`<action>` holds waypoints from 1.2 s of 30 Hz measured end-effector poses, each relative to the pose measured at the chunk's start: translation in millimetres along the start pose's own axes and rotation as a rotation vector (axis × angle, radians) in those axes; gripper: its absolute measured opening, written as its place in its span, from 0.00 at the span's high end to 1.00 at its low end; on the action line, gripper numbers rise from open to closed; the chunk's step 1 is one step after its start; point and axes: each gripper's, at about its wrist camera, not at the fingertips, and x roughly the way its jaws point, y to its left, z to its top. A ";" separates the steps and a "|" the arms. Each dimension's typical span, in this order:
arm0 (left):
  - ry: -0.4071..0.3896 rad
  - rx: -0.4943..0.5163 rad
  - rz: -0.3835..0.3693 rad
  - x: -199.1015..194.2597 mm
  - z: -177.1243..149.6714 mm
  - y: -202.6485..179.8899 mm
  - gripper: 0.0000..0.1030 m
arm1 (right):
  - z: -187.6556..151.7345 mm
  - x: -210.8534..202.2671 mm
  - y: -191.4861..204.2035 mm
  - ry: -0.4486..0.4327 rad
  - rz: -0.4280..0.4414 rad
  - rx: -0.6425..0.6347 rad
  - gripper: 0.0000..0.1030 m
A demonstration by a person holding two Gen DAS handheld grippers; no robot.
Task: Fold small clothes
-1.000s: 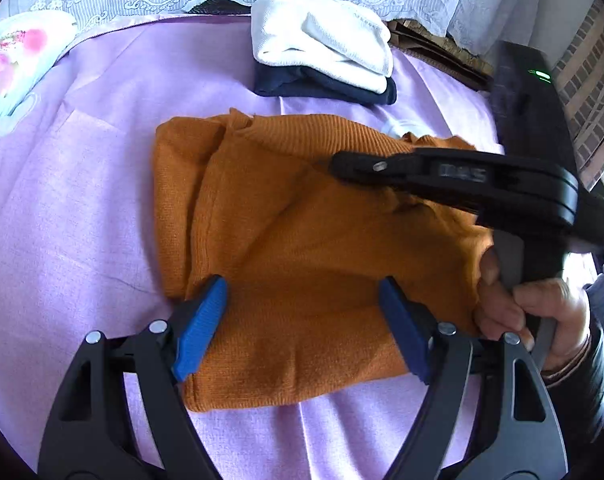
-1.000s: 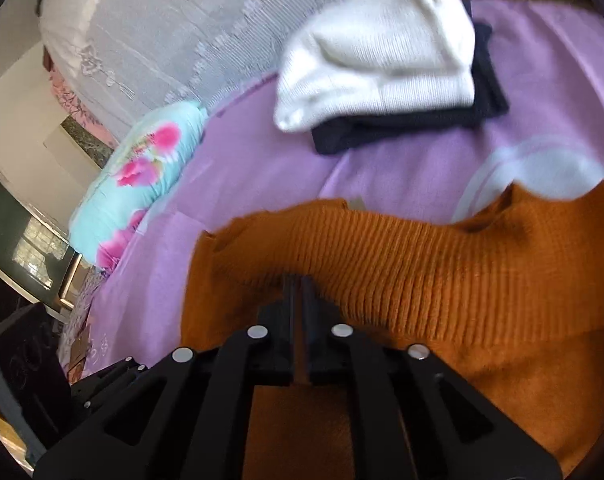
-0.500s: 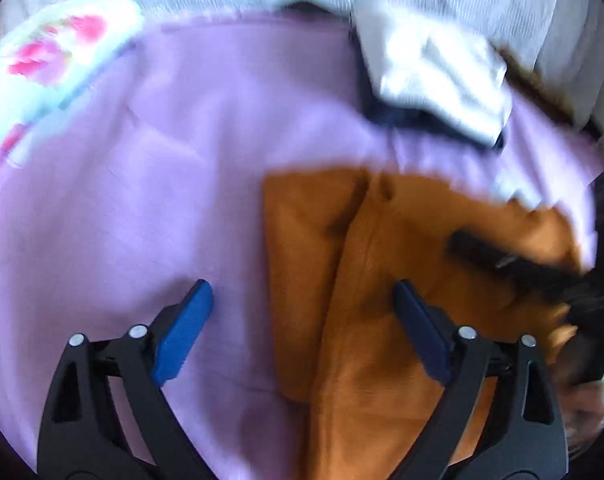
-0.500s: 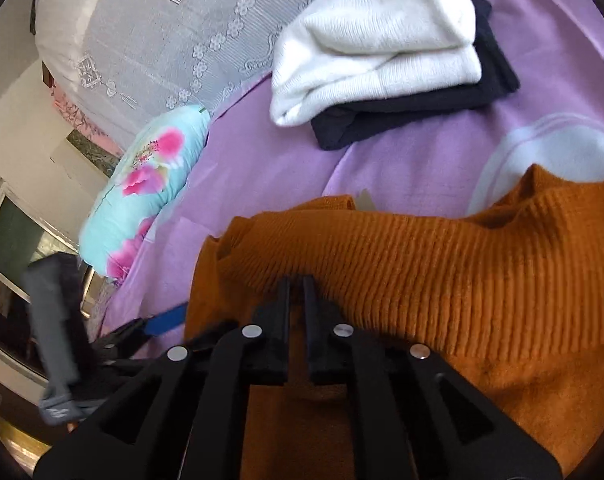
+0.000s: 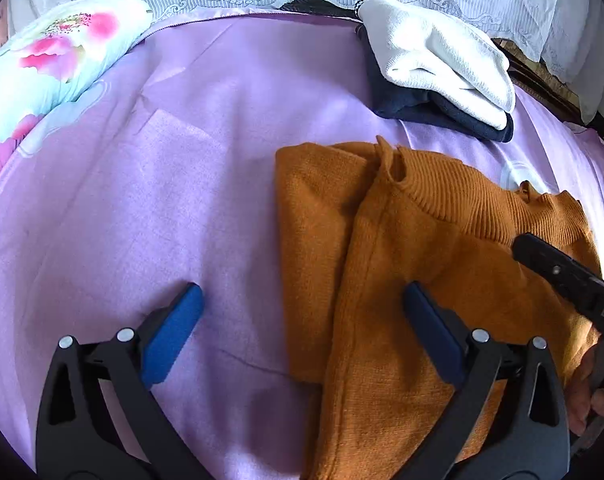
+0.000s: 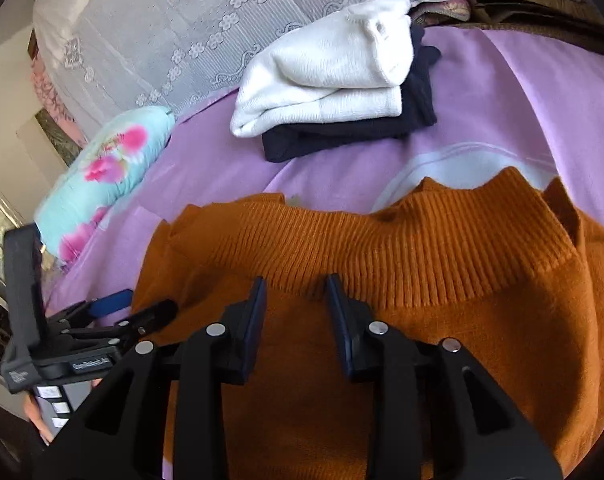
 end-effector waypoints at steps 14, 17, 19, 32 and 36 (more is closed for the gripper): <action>-0.053 0.052 0.057 -17.6 -8.2 -7.5 0.02 | -66.7 -71.4 9.8 -0.126 -0.169 -0.130 0.56; -0.068 0.070 0.077 -19.6 -9.2 -11.2 0.02 | -80.2 -69.8 5.9 -0.092 -0.181 -0.143 0.46; -0.073 0.076 0.084 -21.0 -10.5 -12.4 0.02 | -80.4 -67.8 0.5 -0.077 -0.165 -0.116 0.46; -0.092 0.068 0.025 -44.1 -27.0 -9.6 0.02 | -83.6 -66.3 9.8 -0.067 -0.155 -0.155 0.23; -0.068 0.069 -0.024 -49.9 -37.1 -5.6 0.02 | -83.3 -77.8 8.5 -0.122 -0.158 -0.138 0.23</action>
